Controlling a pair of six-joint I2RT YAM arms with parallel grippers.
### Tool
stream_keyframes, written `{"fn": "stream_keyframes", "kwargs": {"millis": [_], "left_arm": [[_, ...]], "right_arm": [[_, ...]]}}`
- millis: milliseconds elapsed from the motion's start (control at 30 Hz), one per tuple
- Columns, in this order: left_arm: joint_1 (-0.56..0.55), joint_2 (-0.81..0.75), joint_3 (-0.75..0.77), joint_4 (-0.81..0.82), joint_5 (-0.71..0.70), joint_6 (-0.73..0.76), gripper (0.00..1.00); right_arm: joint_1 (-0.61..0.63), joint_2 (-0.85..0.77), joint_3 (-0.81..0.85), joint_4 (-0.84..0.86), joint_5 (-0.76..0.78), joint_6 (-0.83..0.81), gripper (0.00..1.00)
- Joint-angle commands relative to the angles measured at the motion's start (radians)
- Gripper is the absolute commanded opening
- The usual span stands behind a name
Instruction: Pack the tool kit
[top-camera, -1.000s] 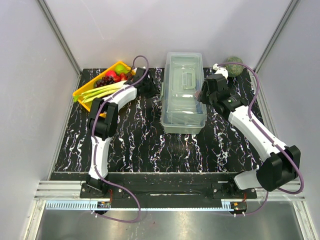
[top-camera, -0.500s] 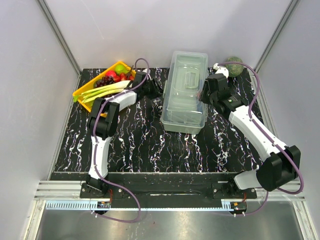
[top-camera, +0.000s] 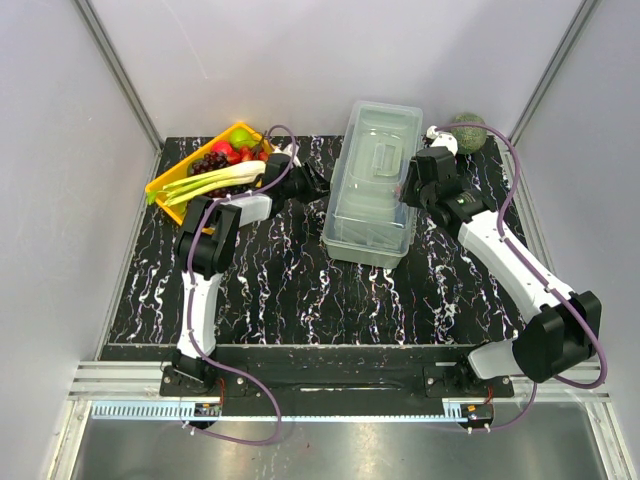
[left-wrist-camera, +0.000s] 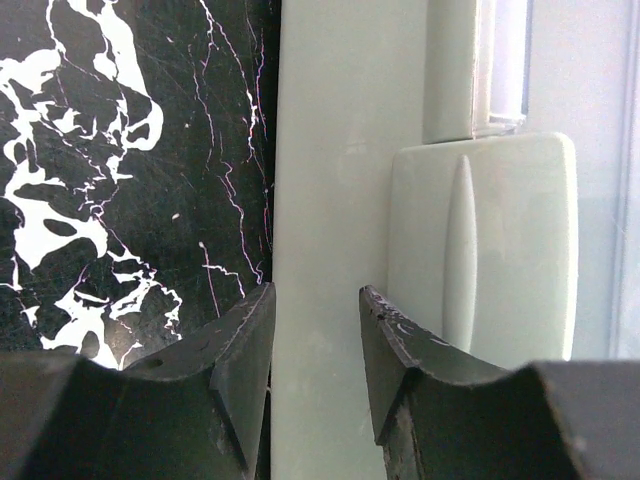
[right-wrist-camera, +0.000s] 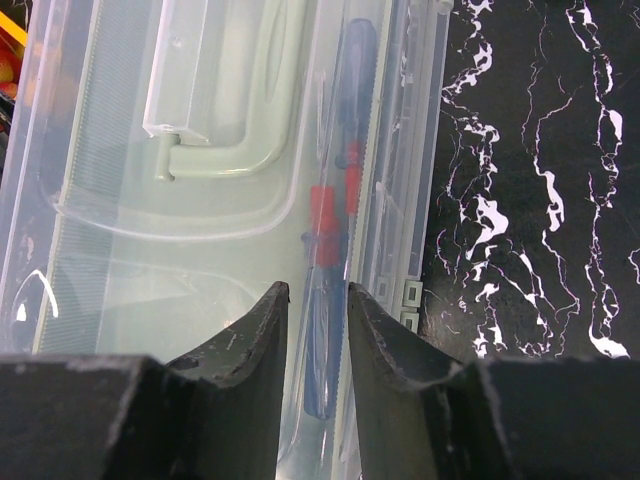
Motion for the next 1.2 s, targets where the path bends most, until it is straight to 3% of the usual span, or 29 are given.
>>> {"fn": "stream_keyframes", "kwargs": {"millis": [0,100,233,333,433,533,667,867,1000,1167], "left_arm": [[-0.030,-0.109,0.013,0.008,-0.020,0.035,0.45],[-0.019,-0.203,-0.045,-0.096,-0.157,0.089,0.50],[-0.010,-0.352,-0.076,-0.294,-0.349,0.175,0.59],[-0.008,-0.508,-0.114,-0.446,-0.438,0.219,0.67],[-0.010,-0.674,-0.162,-0.578,-0.496,0.242,0.89],[-0.010,-0.851,-0.214,-0.711,-0.490,0.256,0.99],[-0.013,-1.060,-0.219,-0.935,-0.389,0.299,0.99],[-0.017,-1.399,-0.234,-1.208,-0.437,0.353,0.99],[-0.017,-1.588,-0.156,-1.337,-0.392,0.387,0.99],[-0.017,-1.723,-0.029,-1.541,-0.484,0.416,0.99]], "right_arm": [[0.005,0.008,0.000,-0.037,-0.015,-0.012,0.35],[0.005,-0.020,0.047,-0.073,0.023,-0.012,0.36],[0.004,-0.070,0.137,-0.156,0.083,-0.013,0.45],[0.004,-0.149,0.174,-0.231,0.108,-0.001,0.58],[0.005,-0.262,0.164,-0.299,0.120,0.022,0.79],[0.004,-0.395,0.151,-0.389,0.109,0.025,0.99],[0.004,-0.521,0.222,-0.604,0.120,0.050,1.00],[0.004,-0.709,0.297,-0.764,0.152,0.079,0.99],[0.004,-0.730,0.364,-0.847,0.177,0.084,0.99],[0.004,-0.792,0.434,-0.905,0.169,0.102,0.99]]}}
